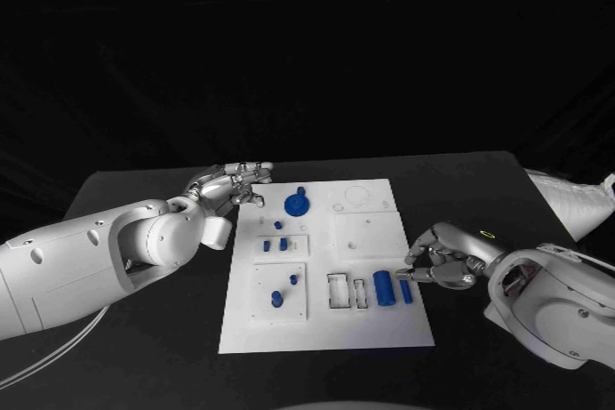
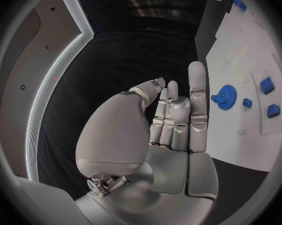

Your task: Assemble the parts on the task board

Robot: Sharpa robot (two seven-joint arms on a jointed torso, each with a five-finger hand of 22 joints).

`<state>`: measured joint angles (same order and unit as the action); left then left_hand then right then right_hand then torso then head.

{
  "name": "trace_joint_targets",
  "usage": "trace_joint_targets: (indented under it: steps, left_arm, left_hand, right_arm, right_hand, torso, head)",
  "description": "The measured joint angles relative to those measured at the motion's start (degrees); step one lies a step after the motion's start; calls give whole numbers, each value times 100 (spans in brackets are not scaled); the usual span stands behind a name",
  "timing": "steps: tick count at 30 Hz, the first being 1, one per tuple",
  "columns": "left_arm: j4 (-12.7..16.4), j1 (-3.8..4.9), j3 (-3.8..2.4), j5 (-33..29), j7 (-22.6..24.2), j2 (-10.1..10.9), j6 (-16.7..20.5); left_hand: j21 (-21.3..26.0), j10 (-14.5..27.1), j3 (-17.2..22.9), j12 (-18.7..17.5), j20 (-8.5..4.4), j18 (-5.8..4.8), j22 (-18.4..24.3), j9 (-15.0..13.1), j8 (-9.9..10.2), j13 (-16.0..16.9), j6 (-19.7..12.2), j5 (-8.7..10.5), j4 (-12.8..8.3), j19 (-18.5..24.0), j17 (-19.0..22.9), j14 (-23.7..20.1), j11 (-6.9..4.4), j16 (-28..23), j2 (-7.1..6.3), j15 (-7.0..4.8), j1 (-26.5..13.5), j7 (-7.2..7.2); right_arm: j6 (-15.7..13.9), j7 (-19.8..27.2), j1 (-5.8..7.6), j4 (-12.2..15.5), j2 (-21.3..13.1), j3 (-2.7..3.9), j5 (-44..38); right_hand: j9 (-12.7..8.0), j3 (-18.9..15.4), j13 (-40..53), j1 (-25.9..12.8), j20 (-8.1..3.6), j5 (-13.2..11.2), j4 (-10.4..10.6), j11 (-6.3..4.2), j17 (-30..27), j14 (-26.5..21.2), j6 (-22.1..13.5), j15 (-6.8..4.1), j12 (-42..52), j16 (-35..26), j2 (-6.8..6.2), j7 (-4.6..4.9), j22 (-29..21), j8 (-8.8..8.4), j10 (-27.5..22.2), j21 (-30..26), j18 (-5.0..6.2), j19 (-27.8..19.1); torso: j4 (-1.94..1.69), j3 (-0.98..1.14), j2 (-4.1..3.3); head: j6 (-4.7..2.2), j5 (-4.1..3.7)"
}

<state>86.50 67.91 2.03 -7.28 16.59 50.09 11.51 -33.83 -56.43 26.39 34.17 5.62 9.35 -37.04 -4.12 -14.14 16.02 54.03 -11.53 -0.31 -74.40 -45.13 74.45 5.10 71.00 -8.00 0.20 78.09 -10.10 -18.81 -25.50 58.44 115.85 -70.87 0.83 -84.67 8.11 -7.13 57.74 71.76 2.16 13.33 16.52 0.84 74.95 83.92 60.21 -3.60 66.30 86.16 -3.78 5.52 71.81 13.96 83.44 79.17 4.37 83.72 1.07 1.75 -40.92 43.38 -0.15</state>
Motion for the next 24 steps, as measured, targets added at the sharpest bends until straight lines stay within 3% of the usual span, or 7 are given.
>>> trace_joint_targets:
  steps: [4,18,20,24]
  left_arm:
    - [-4,0,2,0,-1,-7,-1]
    - [-17,-1,13,0,-11,4,-2]
    - [-18,-1,14,0,-13,5,-2]
    - [-18,-1,14,0,-17,9,-3]
  left_hand:
    - [0,0,0,23,0,-1,0,0,-24,0,-20,0,0,0,13,0,0,0,0,0,0,20]
    - [0,0,0,23,0,0,1,0,-24,0,-20,0,0,0,13,0,0,0,0,0,0,20]
    - [0,0,0,23,0,0,1,0,-24,0,-20,0,0,0,13,0,0,0,0,0,0,20]
    - [0,0,-1,23,0,0,0,0,-24,-4,-20,0,0,0,13,0,0,0,0,0,0,20]
  right_arm:
    - [72,-280,-62,4,43,-13,0]
    - [210,-639,-204,-80,446,-20,-178]
    - [241,-658,-214,-101,483,-20,-217]
    - [333,-692,-241,-157,571,-20,-308]
  right_hand:
    - [57,-29,368,-37,0,55,15,0,0,0,-33,0,23,5,10,-32,19,43,0,26,-1,0]
    - [200,-101,371,-90,0,210,7,-2,-2,0,-96,0,156,141,63,-52,257,176,-1,163,0,-1]
    - [208,-101,371,-90,0,210,7,-2,-2,0,-96,0,173,155,63,-52,269,176,-1,178,-87,-1]
    - [234,-116,371,-90,0,233,-8,-2,-2,0,-117,0,198,161,63,-31,293,203,-1,178,-87,-1]
  torso:
    - [24,2,8]
    - [29,-7,5]
    - [32,-7,5]
    - [36,-10,3]
  head:
    - [-1,-10]
    - [9,1]
    - [13,8]
    - [30,25]
